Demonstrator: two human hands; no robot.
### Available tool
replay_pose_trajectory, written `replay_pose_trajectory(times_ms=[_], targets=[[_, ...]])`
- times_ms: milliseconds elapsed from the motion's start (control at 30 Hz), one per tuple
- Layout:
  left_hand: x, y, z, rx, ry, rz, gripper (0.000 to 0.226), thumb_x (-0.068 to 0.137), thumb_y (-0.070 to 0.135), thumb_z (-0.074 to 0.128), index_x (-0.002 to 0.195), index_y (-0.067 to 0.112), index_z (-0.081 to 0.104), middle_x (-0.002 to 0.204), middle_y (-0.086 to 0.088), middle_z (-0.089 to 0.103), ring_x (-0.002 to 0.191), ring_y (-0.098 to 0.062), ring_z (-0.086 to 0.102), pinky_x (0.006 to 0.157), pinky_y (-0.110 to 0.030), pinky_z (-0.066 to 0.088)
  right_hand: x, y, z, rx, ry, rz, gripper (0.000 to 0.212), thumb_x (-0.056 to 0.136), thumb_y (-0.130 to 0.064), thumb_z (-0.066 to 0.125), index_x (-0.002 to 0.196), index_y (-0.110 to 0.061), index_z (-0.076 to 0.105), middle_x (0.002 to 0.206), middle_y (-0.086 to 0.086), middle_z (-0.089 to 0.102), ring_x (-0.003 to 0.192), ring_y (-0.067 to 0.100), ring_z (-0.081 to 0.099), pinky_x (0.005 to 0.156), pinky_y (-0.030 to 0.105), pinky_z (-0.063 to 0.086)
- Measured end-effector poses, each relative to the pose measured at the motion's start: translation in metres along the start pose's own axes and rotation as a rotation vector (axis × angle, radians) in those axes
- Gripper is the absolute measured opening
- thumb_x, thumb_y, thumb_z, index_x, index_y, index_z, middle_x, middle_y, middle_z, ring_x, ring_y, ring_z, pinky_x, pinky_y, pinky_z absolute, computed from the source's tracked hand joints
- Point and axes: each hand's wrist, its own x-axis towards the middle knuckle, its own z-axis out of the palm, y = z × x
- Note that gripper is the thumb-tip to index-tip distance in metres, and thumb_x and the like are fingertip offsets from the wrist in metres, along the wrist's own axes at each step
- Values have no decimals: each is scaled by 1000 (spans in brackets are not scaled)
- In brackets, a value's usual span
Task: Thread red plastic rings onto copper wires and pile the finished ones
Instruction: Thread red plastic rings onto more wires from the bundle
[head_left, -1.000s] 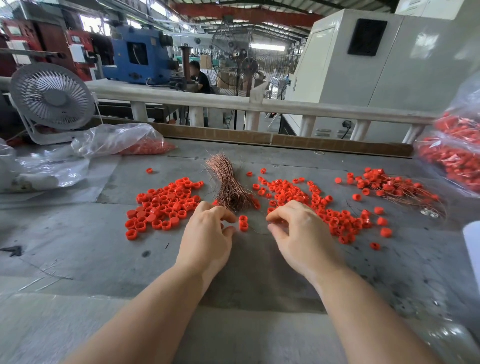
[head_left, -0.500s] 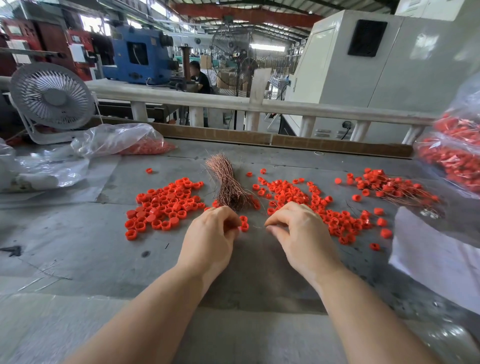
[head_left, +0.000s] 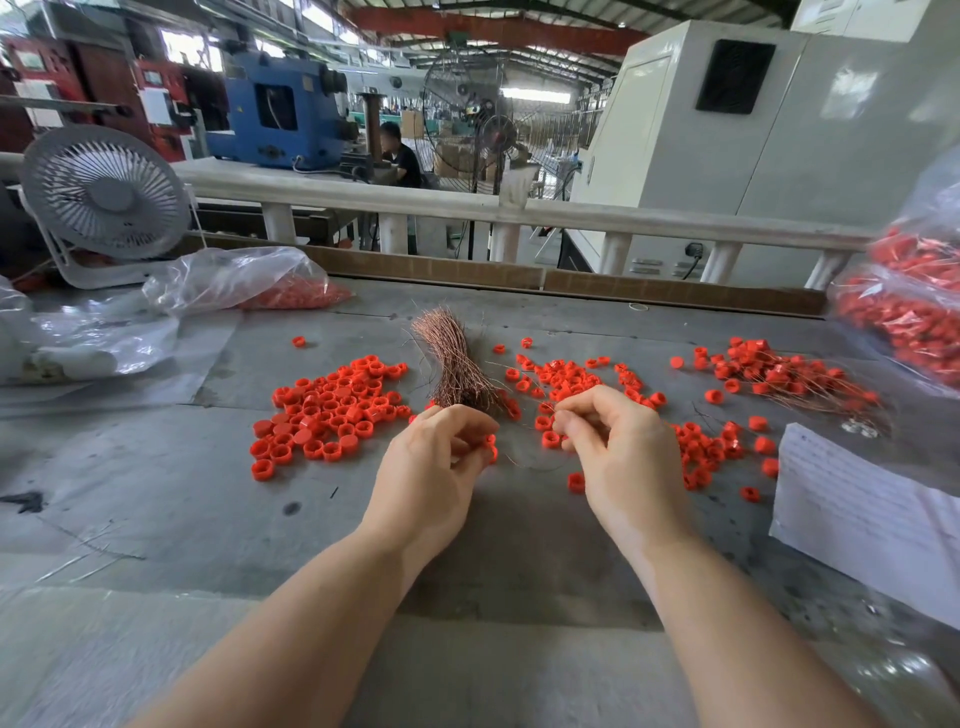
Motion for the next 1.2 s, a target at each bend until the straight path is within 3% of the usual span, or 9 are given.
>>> replay_pose_trajectory(times_ms=[67,200,333,467,600,800,967,1200], targets=[[0,1,1,-15,-15,11,20,81,4,66,93,20,68,83,11,56,70,0,55,66,-4,39,1,-1,-1,24,32,-23,13,86,-7,63,77,-15,66,65,-2,67,65,21,65,65,44,52],[-1,3,2,-79,-65,32,25,81,5,67,91,27,64,88,10,60,72,-9,59,73,-21,49,-2,-3,-1,94,-10,-40,8,86,-11,64,81,-15,70,66,-4,67,66,20,65,58,45,54],[-1,5,1,-278,-138,-7,43,80,-4,65,93,37,57,96,7,64,70,-11,57,67,-27,54,-5,-9,-2,79,-62,-164,9,81,-8,70,81,-16,73,70,-12,67,66,9,62,64,27,52],[-1,9,-2,-434,-232,-20,48,81,-8,63,103,35,57,103,8,65,70,-13,57,65,-24,54,-6,-9,1,96,-135,-197,11,79,-6,72,82,-16,75,74,-15,67,73,2,62,67,12,46],[-2,10,-6,-511,-301,-49,45,80,-6,65,107,29,65,86,6,69,72,-15,55,65,-19,50,-7,-7,2,126,-187,-193,13,78,-3,71,83,-16,75,74,-26,62,76,-6,61,70,5,42],[-1,9,-9,-726,-367,-108,48,80,-8,62,109,30,65,78,7,68,73,-5,58,63,-15,46,-4,-5,2,132,-109,-162,16,82,-6,68,82,-21,71,73,-15,66,71,3,61,67,16,49],[-1,8,-9,-779,-432,-111,50,80,-6,62,105,37,69,75,9,68,73,-4,61,62,-14,46,-2,-3,1,141,-81,-81,16,84,-7,66,81,-24,67,64,-14,62,57,6,56,53,25,46],[-2,10,-9,-770,-443,-105,50,81,-7,61,115,29,62,76,10,68,71,-2,60,61,-13,46,-3,-3,0,60,-96,-37,10,87,-9,62,83,-17,66,69,-5,64,67,18,61,59,46,52]])
